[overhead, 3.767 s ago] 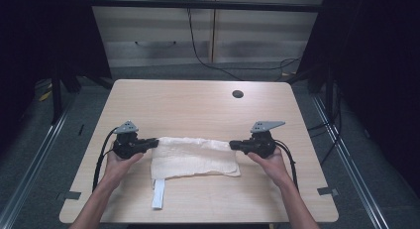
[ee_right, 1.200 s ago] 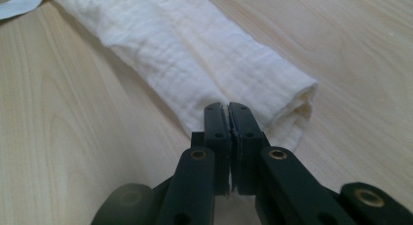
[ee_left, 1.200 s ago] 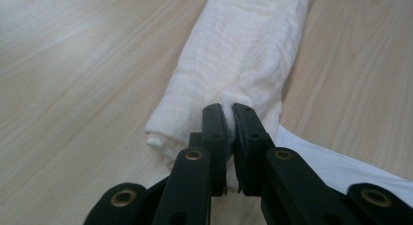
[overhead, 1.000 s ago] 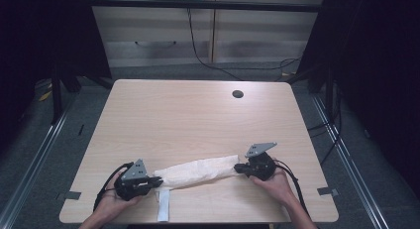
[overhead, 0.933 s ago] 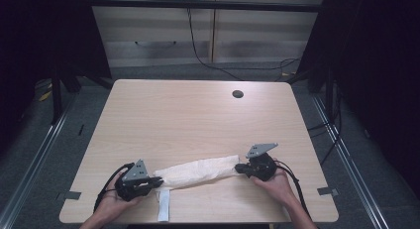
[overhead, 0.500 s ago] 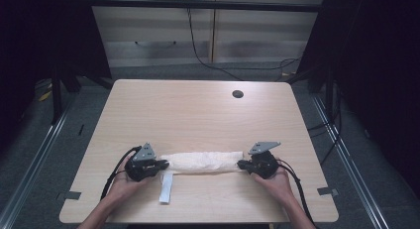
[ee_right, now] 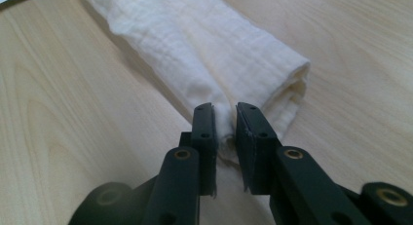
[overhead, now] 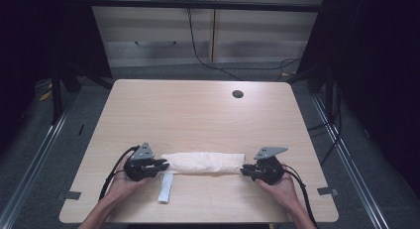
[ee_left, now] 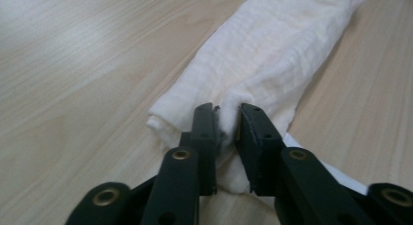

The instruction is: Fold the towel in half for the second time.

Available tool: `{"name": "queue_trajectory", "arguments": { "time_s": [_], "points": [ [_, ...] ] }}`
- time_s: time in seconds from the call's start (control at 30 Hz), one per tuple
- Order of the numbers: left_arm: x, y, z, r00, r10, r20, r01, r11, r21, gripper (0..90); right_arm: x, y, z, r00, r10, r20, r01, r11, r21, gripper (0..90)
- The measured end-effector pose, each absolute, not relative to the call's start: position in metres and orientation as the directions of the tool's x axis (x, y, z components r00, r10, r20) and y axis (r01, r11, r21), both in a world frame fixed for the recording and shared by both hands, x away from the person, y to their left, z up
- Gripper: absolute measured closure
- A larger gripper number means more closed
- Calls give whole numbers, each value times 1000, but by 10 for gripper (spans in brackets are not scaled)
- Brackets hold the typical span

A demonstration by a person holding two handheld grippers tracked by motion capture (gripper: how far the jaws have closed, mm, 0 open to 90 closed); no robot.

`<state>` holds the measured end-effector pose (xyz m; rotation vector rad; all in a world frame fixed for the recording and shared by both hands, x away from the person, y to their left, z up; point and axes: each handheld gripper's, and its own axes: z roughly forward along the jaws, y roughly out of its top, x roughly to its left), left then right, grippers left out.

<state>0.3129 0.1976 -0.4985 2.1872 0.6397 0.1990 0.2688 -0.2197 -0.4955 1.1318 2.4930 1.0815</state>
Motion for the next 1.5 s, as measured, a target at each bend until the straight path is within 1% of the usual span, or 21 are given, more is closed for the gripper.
{"name": "queue_trajectory", "arguments": {
  "time_s": [0.03,0.1,0.13,0.2,0.23,0.3,0.4,0.47,0.6,0.7,0.87,1.17,1.3,1.37,1.43,1.5],
  "points": [
    [313,199,-497,859,505,-79,380,-527,760,694,270,-220,-496,-687,717,118,578,440,688,704],
    [311,200,-494,853,517,-75,379,-513,770,653,270,-220,-495,-703,699,131,562,433,705,698],
    [310,201,-492,851,518,-87,386,-504,772,621,270,-220,-493,-707,695,129,554,431,713,684],
    [309,203,-489,848,518,-109,396,-485,779,570,270,-221,-489,-708,688,158,551,400,732,632],
    [308,204,-487,848,518,-114,398,-481,781,562,271,-221,-486,-703,690,174,557,382,737,610],
    [305,205,-483,843,523,-125,407,-468,784,520,270,-222,-482,-699,694,173,551,368,749,575],
    [302,208,-479,830,540,-137,429,-462,776,429,268,-225,-474,-694,696,184,540,336,771,541],
    [300,212,-476,824,550,-137,436,-460,773,384,265,-227,-468,-685,705,183,537,318,781,516],
    [292,223,-468,804,570,-171,462,-417,782,305,258,-233,-460,-659,730,178,527,280,803,470],
    [286,233,-464,772,606,-190,493,-384,781,282,252,-239,-458,-640,747,180,533,262,805,447],
    [276,253,-462,727,662,-180,523,-365,770,272,240,-251,-459,-597,783,177,545,233,806,419],
    [258,287,-476,647,733,-210,596,-315,738,265,217,-277,-466,-496,851,173,581,176,795,397],
    [255,298,-484,570,787,-236,619,-222,754,264,207,-290,-470,-445,879,170,584,142,799,388],
    [257,300,-489,544,800,-253,642,-202,740,265,204,-296,-474,-417,891,180,582,110,806,387],
    [257,301,-491,549,802,-236,633,-214,744,265,201,-301,-478,-382,905,187,584,80,808,371],
    [258,300,-494,563,794,-231,628,-229,744,264,200,-303,-481,-372,911,177,589,84,804,367]
  ]
}}
